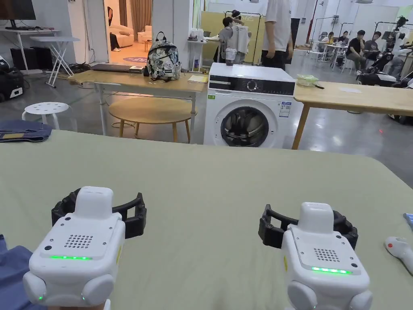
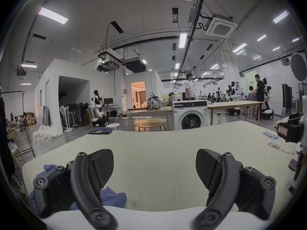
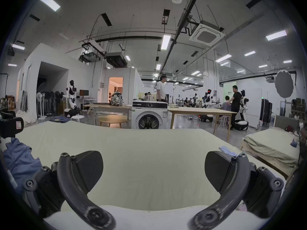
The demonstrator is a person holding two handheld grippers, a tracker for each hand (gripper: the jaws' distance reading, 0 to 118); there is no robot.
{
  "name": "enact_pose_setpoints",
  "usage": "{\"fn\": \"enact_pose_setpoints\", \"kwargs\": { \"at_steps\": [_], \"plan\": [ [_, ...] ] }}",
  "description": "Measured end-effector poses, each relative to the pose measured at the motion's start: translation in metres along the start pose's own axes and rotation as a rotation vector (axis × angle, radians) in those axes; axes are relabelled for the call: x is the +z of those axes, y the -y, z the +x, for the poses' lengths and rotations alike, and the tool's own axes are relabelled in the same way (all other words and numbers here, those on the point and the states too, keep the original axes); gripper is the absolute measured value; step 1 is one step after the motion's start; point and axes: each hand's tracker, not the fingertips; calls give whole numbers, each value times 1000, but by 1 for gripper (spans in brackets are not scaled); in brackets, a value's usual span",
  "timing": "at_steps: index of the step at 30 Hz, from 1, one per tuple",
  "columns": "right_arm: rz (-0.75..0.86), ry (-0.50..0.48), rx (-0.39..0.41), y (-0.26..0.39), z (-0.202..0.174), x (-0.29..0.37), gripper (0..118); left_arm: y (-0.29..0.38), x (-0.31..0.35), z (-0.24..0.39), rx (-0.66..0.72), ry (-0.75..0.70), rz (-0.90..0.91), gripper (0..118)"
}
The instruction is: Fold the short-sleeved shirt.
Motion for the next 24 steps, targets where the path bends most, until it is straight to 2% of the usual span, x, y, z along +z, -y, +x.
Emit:
{"fn": "enact_pose_setpoints", "kwargs": {
  "at_steps": [5, 7, 9, 12, 14, 15, 17, 19, 20, 21, 23, 24],
  "plan": [
    [-22, 5, 36, 3, -2, -2, 118, 4, -2, 0, -16, -7, -17, 102],
    [-35, 1, 10, 3, 3, -4, 118, 5, -3, -3, 13, -2, -39, 102],
    [-62, -14, -151, 0, 13, -5, 118, 6, -7, -14, 146, 32, -54, 102],
    [-79, -47, -443, -6, 33, -6, 118, 6, -12, -36, 455, 83, -68, 102],
    [-71, -40, -577, -8, 42, -7, 118, 9, -14, -47, 620, 107, -61, 101],
    [-64, -29, -607, -11, 44, -6, 118, 8, -15, -49, 649, 105, -60, 100],
    [-44, -23, -558, -17, 42, -7, 118, 0, -17, -44, 536, 63, -62, 100],
    [8, -46, -228, -29, 25, -9, 118, -13, -17, -23, 194, 32, -56, 100],
    [41, -67, -6, -33, 14, -8, 118, -19, -17, -7, -27, -4, -58, 100],
    [84, -54, 266, -34, 0, -6, 118, -22, -17, 7, -236, -30, -41, 100],
    [184, -5, 720, -24, -22, -5, 118, -16, -18, 23, -568, -83, -11, 100],
    [226, 25, 901, -18, -27, -6, 118, -19, -10, 35, -712, -113, 6, 100]
  ]
}}
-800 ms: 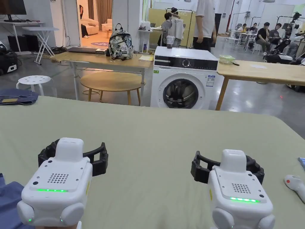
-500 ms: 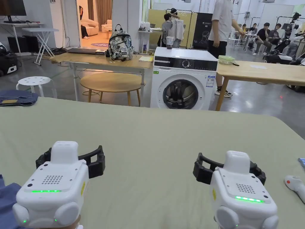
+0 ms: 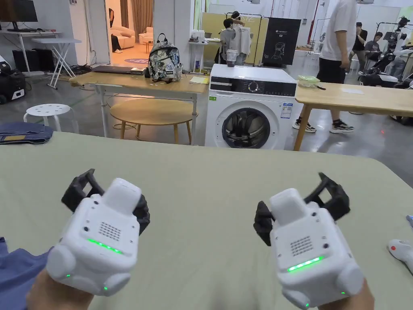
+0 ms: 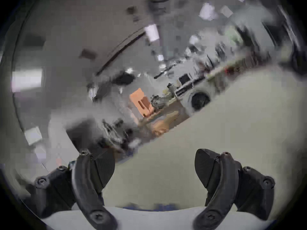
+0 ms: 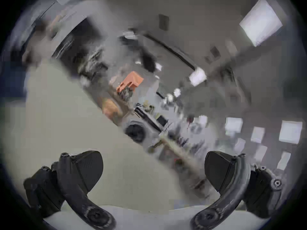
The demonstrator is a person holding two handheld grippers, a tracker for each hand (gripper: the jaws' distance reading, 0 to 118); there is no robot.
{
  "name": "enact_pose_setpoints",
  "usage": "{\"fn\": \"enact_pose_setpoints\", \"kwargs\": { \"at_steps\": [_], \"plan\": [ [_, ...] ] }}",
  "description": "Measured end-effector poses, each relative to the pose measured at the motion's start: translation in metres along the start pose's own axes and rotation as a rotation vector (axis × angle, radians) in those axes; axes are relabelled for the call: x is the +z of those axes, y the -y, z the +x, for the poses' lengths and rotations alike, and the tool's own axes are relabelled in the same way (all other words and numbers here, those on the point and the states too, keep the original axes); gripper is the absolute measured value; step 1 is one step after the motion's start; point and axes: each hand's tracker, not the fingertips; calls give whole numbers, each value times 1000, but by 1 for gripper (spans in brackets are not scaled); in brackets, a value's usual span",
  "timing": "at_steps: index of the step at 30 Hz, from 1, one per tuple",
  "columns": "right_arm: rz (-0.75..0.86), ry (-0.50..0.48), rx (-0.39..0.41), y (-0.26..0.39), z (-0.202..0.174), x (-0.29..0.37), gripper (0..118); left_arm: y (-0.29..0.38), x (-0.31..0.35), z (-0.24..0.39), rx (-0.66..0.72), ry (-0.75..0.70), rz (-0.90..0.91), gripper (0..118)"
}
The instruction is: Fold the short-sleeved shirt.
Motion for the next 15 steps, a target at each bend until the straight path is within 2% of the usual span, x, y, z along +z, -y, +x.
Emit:
{"fn": "enact_pose_setpoints", "kwargs": {
  "at_steps": [2, 3, 5, 7, 8, 9, 10, 11, 15],
  "plan": [
    [54, 2, 245, 3, -9, 0, 118, -1, 1, 11, -227, -65, 27, 100],
    [66, 0, 322, 4, -11, 0, 118, 1, 1, 16, -321, -88, 37, 100],
    [70, 12, 373, 7, -14, -1, 118, 8, -4, 19, -438, -117, 45, 99],
    [35, -7, 322, 8, -11, -1, 118, 10, -1, 21, -437, -103, 50, 99],
    [2, -12, 272, 10, -11, -1, 118, 19, -13, 20, -405, -90, 43, 99],
    [-28, -18, 195, 10, -11, -1, 118, 22, -15, 19, -305, -50, 17, 99],
    [-59, -35, 92, 10, -9, -1, 118, 22, -15, 15, -215, -27, 0, 99],
    [-102, -55, -43, 6, -1, 4, 118, 22, -15, 10, -63, 0, -19, 99],
    [-304, -172, -746, 21, 17, -8, 118, 30, -11, -15, 564, 142, -89, 99]
  ]
}}
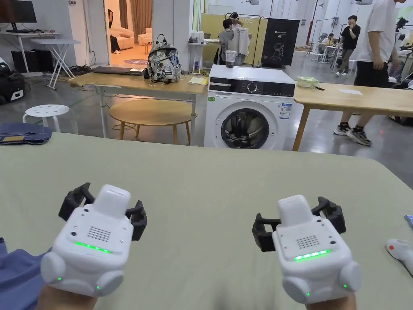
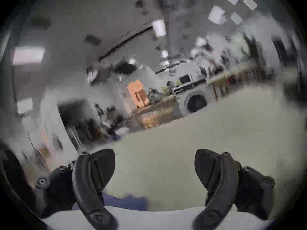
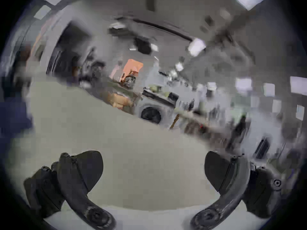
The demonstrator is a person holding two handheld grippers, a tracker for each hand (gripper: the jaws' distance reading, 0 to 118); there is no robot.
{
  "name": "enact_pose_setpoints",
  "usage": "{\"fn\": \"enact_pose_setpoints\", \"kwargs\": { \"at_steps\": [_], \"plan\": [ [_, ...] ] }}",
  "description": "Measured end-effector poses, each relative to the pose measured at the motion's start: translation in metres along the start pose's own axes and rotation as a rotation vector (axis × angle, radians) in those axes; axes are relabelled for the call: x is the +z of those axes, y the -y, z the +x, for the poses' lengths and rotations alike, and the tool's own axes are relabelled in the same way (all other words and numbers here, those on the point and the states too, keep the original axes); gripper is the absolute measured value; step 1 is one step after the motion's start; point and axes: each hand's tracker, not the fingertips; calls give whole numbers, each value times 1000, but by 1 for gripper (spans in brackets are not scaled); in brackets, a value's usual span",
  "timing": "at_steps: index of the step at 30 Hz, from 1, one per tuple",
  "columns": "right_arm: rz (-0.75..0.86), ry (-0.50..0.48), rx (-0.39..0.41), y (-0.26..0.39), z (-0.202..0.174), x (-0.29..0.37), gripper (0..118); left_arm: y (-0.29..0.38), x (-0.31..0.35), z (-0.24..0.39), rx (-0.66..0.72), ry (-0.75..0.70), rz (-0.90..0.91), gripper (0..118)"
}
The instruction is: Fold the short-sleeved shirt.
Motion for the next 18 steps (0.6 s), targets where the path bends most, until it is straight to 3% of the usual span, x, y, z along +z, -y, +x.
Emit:
{"fn": "enact_pose_setpoints", "kwargs": {
  "at_steps": [2, 3, 5, 7, 10, 18],
  "plan": [
    [-33, -28, -234, 6, 11, -5, 118, 4, -5, -13, 240, 59, -21, 99],
    [-26, -44, -309, 12, 15, -7, 118, 8, -5, -20, 351, 87, -12, 99],
    [-31, -15, -355, 24, 18, -17, 118, 18, -13, -25, 459, 87, -5, 99],
    [-19, 5, -330, 27, 17, -17, 118, 20, -15, -27, 468, 73, 0, 99],
    [40, 37, -251, 23, 9, -7, 118, 15, -8, -18, 372, 68, 41, 99],
    [102, 72, -139, 14, -5, 5, 118, 10, 1, -7, 238, 57, 69, 99]
  ]
}}
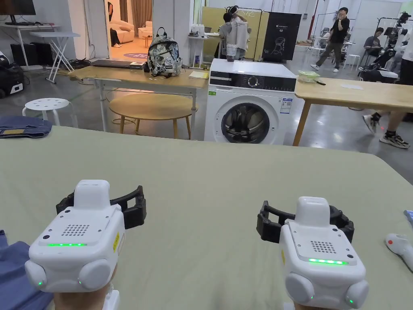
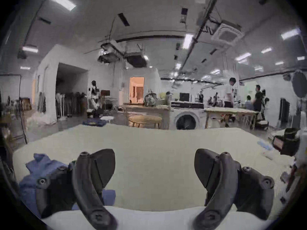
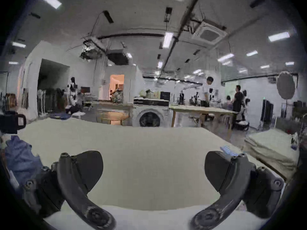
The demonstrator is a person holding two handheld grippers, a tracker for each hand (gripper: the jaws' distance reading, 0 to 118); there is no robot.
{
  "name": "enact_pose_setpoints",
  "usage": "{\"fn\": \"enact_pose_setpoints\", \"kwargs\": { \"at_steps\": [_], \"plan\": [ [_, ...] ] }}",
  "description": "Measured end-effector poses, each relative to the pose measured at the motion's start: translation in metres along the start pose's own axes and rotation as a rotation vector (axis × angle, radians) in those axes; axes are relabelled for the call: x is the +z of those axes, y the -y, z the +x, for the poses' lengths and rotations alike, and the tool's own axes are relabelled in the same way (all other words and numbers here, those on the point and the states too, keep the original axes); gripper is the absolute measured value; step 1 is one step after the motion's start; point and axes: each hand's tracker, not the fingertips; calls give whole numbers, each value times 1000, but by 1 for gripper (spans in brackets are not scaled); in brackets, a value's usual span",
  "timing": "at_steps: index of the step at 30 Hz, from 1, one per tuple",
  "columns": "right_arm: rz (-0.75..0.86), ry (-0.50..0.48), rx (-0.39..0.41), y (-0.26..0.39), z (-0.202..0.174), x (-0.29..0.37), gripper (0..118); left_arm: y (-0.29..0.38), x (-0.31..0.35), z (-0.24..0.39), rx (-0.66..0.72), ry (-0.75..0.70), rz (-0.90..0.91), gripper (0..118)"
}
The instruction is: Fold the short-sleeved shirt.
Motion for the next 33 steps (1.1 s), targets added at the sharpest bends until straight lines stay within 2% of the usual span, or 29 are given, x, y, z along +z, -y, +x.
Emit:
{"fn": "enact_pose_setpoints", "kwargs": {
  "at_steps": [5, 10, 11, 12, 13, 14, 16, 18, 19, 21, 26, 33],
  "plan": [
    [-2, -3, 6, 3, -4, 2, 118, 0, 5, 5, -64, -42, 39, 99],
    [-20, 7, -38, 6, -3, 6, 117, 0, 8, 5, -70, -38, 26, 96],
    [-21, 3, -47, 7, -3, 8, 110, 0, 9, 3, -68, -37, 22, 92],
    [-17, 11, -49, 7, -4, 9, 97, 0, 9, 3, -65, -38, 21, 83],
    [-9, 16, -47, 7, -5, 11, 73, 0, 10, 4, -63, -41, 20, 66],
    [-3, 25, -41, 7, -5, 11, 54, 0, 11, 4, -62, -49, 21, 48],
    [-1, 27, -37, 5, -5, 11, 14, -1, 13, 3, -46, -43, 23, 21],
    [4, 24, -50, 3, -3, 13, 1, -2, 15, 5, -47, -45, 21, 11],
    [9, 20, -59, 2, -2, 14, 0, -3, 14, 5, -51, -44, 21, 5],
    [16, 7, -70, 0, 0, 17, 0, -5, 15, 6, -61, -24, 15, 0],
    [2, -8, -72, -3, -2, 19, 0, -6, 13, 13, -108, -32, 16, 0],
    [-26, -17, -57, -5, -12, 18, 0, -10, 13, -1, -60, -22, -46, 0]
  ]
}}
